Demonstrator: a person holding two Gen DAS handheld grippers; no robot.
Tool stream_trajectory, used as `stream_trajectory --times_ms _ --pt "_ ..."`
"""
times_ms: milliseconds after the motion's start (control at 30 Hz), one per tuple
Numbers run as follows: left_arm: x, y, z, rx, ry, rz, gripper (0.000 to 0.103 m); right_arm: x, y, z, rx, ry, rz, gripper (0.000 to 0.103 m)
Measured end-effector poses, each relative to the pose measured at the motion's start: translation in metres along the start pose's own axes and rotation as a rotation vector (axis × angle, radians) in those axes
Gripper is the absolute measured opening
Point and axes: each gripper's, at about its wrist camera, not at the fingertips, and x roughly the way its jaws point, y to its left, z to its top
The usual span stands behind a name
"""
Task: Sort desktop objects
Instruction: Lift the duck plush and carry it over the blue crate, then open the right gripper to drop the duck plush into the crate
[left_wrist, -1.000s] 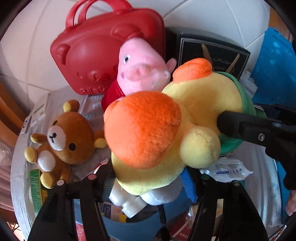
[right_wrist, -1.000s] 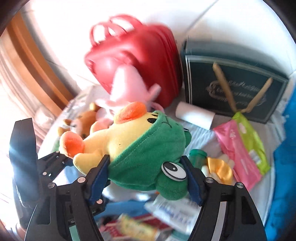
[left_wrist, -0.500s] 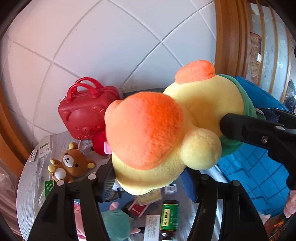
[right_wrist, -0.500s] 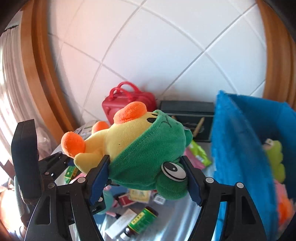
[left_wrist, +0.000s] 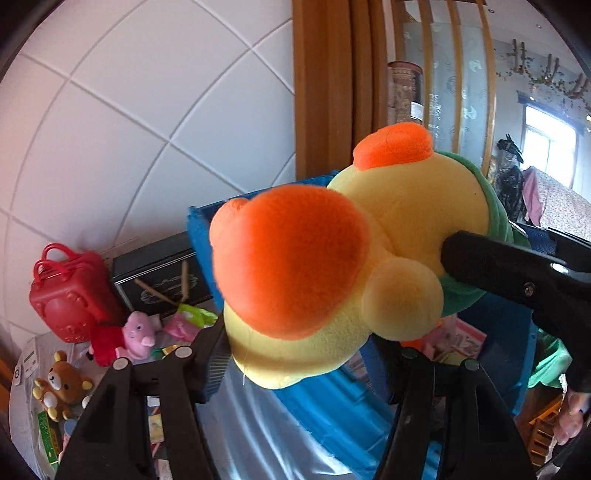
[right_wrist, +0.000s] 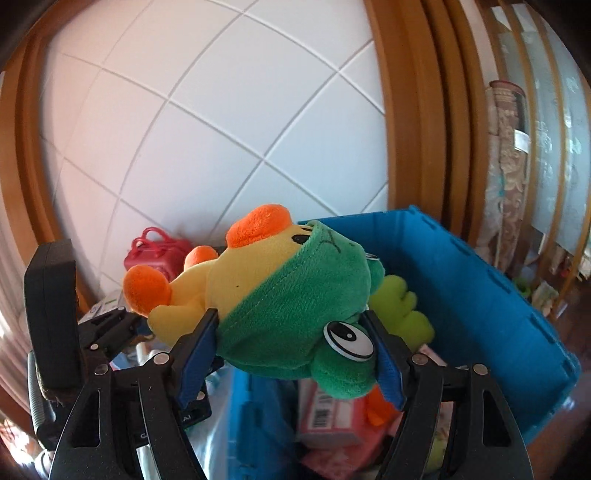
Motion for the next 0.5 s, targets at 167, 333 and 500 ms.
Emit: stream_trajectory --times_ms 167,333,500 --pt "0.039 -0.076 0.026 0.05 0.08 -0.029 0.061 -0.002 -0.084 -0.001 0.07 0.017 -0.021 0.076" --pt "0.077 -0.114 0.041 0.051 0.176 -0.022 0.063 0.003 -0.141 0.0 0.113 0.032 0.011 0.078" --pt "0.102 -0.141 0.044 0.055 0.267 -0.003 0.068 0.01 -0.185 -0.003 0.178 0.068 0.02 0.083"
